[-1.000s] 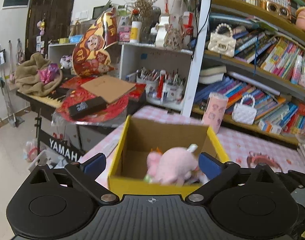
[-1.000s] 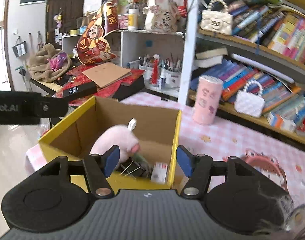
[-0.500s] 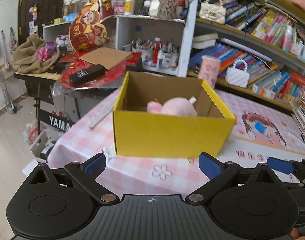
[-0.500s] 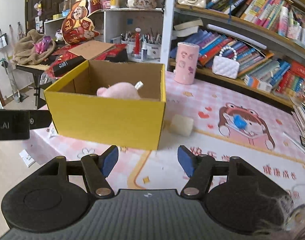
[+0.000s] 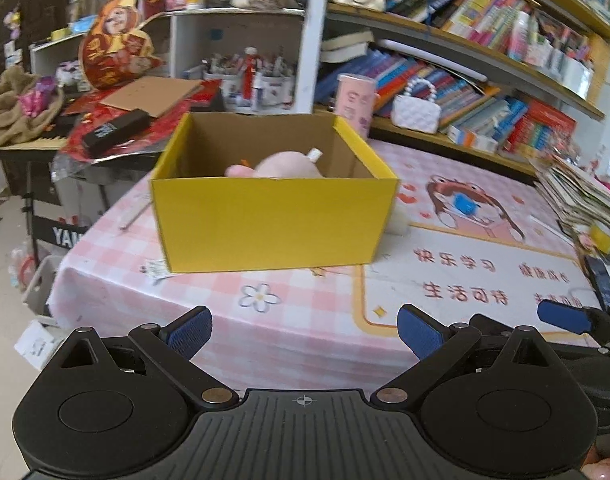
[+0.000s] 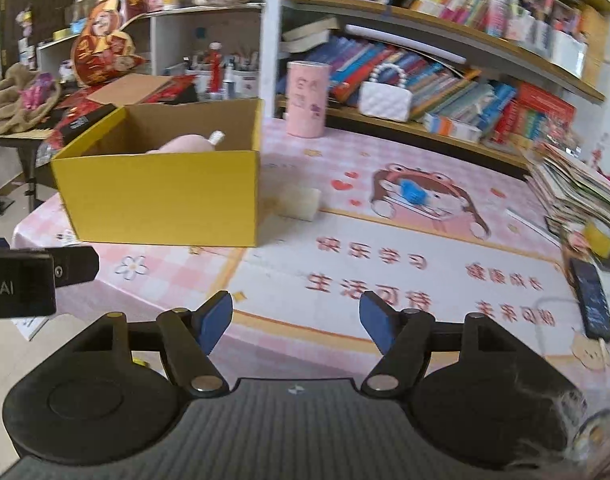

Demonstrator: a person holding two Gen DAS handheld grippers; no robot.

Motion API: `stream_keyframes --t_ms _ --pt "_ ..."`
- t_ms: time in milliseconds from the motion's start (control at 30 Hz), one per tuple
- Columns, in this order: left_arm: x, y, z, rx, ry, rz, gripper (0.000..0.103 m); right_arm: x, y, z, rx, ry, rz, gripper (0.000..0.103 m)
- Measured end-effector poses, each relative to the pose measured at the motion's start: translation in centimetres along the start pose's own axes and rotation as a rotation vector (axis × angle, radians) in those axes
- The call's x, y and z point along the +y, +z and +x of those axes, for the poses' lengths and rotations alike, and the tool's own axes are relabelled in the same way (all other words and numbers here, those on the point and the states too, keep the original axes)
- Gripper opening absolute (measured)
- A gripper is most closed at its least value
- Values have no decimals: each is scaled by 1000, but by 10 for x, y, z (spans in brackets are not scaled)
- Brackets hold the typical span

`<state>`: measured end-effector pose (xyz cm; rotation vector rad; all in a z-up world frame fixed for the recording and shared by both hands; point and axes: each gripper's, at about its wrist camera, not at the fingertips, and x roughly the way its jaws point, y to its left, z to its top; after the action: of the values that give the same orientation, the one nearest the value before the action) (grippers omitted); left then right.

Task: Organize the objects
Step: 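Lift both open grippers away from the yellow box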

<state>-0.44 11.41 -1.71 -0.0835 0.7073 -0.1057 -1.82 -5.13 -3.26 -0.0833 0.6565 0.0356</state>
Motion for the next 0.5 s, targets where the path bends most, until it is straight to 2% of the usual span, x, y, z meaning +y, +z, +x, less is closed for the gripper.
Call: stream_keyframes --t_ms 500 --pt "-61 13 33 38 -121 90 100 -59 -7 1 29 -128 103 73"
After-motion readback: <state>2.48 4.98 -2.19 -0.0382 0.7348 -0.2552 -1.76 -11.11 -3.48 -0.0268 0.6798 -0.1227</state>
